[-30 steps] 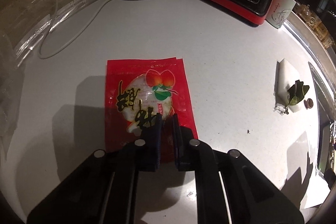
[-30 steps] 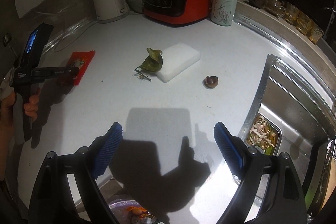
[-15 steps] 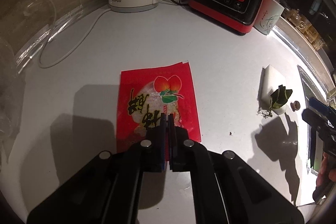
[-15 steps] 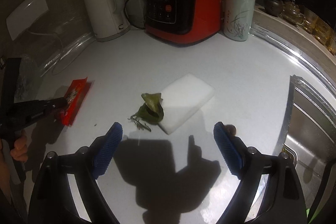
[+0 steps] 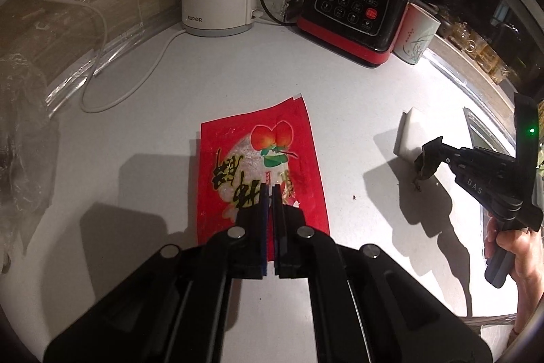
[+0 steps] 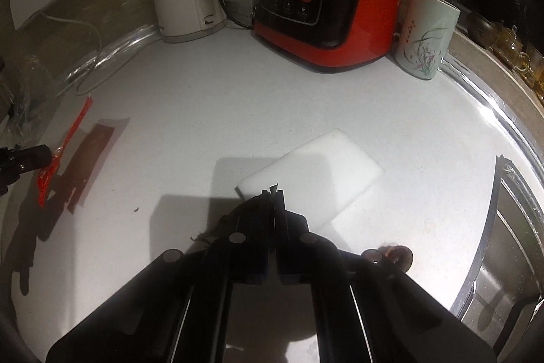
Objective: Collect trash
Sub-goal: 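Grasp the red snack bag with the left gripper while the right grasps the green leaf, then carry bag and leaf over the wastebasket and open both grippers to drop them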
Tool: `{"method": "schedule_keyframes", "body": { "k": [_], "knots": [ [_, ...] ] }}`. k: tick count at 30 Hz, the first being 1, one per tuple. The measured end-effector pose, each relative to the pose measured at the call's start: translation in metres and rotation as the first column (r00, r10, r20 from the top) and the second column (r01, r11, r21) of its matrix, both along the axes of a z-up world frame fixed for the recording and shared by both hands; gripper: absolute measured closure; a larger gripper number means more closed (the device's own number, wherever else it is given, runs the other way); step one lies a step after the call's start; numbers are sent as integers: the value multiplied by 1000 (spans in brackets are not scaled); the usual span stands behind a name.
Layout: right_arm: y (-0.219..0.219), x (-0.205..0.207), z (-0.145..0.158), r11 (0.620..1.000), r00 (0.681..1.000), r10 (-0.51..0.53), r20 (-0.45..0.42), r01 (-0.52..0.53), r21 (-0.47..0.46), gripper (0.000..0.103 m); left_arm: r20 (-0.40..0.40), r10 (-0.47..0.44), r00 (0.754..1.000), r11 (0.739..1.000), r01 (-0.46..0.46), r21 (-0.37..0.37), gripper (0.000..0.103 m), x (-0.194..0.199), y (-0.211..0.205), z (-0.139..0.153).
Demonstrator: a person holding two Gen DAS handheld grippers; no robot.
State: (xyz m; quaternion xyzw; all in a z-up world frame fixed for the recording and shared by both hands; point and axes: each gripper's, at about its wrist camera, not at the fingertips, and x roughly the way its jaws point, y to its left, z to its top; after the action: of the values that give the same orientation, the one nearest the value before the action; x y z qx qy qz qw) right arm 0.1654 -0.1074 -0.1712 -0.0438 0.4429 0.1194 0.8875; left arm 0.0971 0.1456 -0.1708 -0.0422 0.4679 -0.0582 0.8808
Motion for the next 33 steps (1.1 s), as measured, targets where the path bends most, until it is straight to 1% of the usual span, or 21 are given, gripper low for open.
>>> {"method": "schedule_keyframes", "body": {
  "k": [4,7,10,13,16,20,25,29,33],
  "knots": [
    [-8,-29,17,999,1000,-21,23,20,40,100,18,-41,999,999,41,-8,101,-15,-6,8],
    [-14,-67,30,998,999,-35,39,33,55,100,33,-83,996,996,84,-21,101,-30,-16,14],
    [-19,-110,38,998,998,-45,47,43,50,100,39,-127,991,991,128,-33,101,-48,-31,20],
    [-25,-157,40,998,998,-54,44,52,43,100,45,-172,984,984,173,-32,101,-69,-51,25],
    [-34,-201,32,997,998,-62,10,62,49,100,49,-202,978,979,203,-32,101,-93,-70,29],
    [-42,-257,9,998,998,-45,-46,47,39,100,56,-221,974,974,223,-34,101,-130,-94,32],
    [-51,-315,-33,999,991,-23,-133,29,37,100,44,-244,969,969,245,-24,101,-178,-126,31],
    [-53,-344,-78,998,977,-13,-214,26,55,100,23,-259,966,966,260,-13,101,-217,-148,26],
    [-48,-359,-124,998,959,5,-284,11,57,100,-5,-257,966,966,257,-12,101,-250,-160,17]
  ]
}}
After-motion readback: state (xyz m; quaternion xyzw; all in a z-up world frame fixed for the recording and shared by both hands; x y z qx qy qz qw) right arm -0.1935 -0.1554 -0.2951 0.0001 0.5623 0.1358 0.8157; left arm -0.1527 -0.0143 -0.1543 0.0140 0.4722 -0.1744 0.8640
